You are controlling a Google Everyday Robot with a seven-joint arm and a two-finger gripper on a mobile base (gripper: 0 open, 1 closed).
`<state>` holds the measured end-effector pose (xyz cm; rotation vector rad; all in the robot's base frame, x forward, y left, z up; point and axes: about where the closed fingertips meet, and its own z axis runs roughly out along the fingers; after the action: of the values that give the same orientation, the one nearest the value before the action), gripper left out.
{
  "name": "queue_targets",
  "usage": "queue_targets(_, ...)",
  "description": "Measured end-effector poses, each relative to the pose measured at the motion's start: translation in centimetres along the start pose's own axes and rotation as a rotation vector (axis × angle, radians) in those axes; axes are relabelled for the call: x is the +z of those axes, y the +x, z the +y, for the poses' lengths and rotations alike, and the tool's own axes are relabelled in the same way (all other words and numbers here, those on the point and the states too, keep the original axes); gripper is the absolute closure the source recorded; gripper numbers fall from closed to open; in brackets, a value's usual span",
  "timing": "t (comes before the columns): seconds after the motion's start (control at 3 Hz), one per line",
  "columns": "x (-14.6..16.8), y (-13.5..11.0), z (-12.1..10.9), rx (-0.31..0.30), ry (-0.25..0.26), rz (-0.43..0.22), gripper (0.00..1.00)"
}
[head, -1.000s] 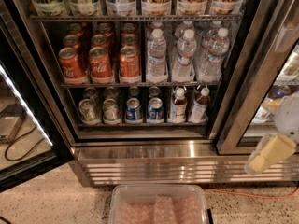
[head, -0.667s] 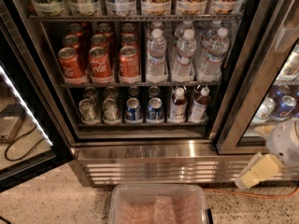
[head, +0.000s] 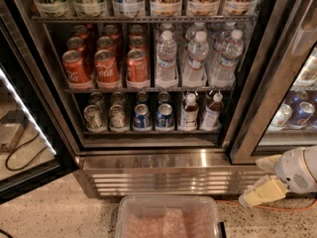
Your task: Pick blue plastic bottle from bottom shelf of fridge
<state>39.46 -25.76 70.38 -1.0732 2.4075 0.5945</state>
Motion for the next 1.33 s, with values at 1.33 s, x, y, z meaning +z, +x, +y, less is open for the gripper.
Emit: queue_targets(1.33, 1.5, -3.2, -3.7, -0.225, 0.354, -0.004, 0.21)
